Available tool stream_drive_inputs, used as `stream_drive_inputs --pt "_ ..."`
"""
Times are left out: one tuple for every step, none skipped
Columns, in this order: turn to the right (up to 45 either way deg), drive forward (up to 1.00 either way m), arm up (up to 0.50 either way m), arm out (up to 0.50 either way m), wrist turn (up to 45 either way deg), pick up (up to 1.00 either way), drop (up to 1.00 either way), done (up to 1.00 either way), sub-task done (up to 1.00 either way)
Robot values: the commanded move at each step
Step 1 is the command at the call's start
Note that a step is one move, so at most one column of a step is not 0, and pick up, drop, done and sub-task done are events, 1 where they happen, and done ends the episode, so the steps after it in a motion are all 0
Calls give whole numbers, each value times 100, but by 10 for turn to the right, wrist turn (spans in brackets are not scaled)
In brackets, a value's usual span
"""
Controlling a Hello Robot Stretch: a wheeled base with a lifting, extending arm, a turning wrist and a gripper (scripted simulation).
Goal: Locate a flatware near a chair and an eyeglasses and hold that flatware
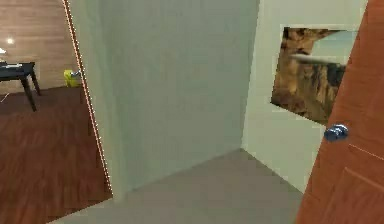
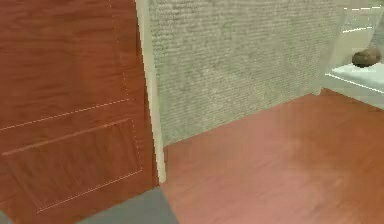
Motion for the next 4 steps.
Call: stream_drive_inputs --pt "-390 0 0 0 0 0 0 0 0" --pt "0 65 0 0 0 0 0 0 0" --pt "-120 0 0 0 0 0 0 0 0" --pt "0 100 0 0 0 0 0 0 0"
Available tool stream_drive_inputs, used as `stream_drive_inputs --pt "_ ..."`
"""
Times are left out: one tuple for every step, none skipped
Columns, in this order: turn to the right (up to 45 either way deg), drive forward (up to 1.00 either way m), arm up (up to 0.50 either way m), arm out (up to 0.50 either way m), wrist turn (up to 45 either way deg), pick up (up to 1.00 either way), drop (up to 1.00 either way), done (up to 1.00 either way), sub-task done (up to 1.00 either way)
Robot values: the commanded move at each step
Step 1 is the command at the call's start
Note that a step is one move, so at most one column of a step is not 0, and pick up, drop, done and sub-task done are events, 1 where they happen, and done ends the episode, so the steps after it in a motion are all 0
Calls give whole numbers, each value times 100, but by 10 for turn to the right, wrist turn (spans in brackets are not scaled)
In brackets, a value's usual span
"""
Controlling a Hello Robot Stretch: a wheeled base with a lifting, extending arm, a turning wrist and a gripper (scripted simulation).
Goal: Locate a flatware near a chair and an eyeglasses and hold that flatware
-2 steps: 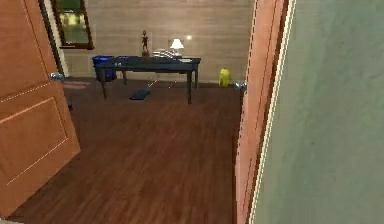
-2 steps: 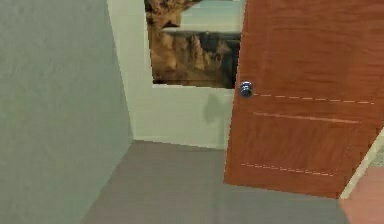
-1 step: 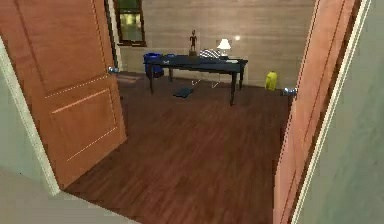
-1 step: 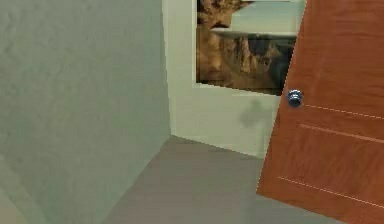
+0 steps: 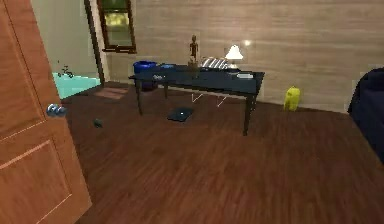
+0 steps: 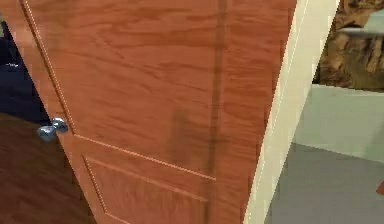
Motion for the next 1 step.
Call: stream_drive_inputs --pt "0 100 0 0 0 0 0 0 0"
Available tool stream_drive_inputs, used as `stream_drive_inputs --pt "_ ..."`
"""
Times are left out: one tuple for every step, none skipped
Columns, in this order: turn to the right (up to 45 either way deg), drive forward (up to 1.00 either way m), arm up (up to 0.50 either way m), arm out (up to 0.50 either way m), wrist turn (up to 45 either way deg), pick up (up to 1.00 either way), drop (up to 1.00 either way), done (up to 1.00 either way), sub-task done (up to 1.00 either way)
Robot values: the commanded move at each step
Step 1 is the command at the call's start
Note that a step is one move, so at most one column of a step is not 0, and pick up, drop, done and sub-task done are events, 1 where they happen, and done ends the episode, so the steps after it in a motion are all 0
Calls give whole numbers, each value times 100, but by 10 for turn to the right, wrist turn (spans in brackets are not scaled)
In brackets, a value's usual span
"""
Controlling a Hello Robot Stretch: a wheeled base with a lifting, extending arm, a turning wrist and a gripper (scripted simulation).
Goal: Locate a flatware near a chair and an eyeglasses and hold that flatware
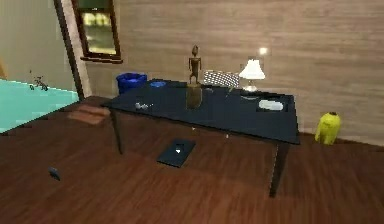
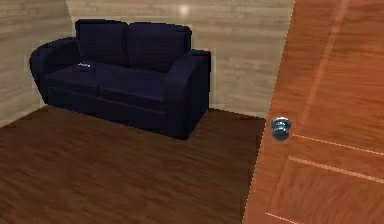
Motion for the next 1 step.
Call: stream_drive_inputs --pt "-30 0 0 0 0 0 0 0 0"
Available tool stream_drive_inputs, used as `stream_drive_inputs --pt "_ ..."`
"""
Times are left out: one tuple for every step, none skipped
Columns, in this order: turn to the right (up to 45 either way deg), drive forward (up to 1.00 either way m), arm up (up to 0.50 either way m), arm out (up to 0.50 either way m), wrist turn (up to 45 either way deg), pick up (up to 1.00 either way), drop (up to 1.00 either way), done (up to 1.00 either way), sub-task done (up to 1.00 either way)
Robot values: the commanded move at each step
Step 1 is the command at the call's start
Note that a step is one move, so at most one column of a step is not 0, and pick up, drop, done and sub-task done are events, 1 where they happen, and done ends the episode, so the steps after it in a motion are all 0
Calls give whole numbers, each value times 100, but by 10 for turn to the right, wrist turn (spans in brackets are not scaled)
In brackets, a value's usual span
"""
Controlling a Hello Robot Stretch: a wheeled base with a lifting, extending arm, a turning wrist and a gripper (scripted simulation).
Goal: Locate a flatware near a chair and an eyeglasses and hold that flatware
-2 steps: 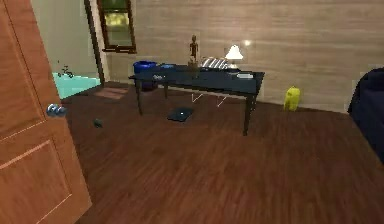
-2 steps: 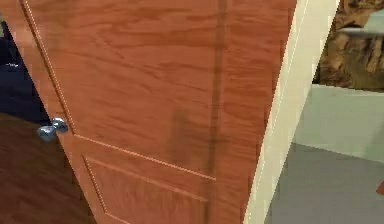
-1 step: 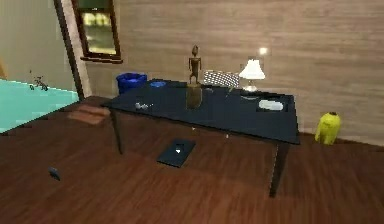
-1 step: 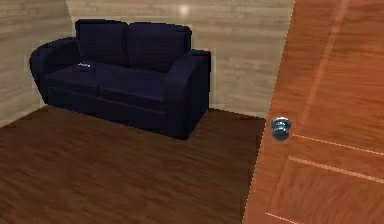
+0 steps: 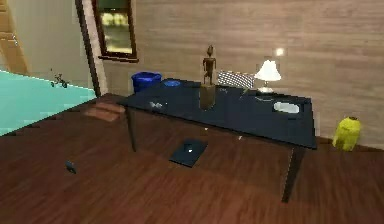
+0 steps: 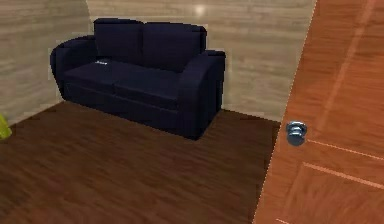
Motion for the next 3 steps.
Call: stream_drive_inputs --pt "0 100 0 0 0 0 0 0 0" --pt "-180 0 0 0 0 0 0 0 0" --pt "0 5 0 0 0 0 0 0 0"
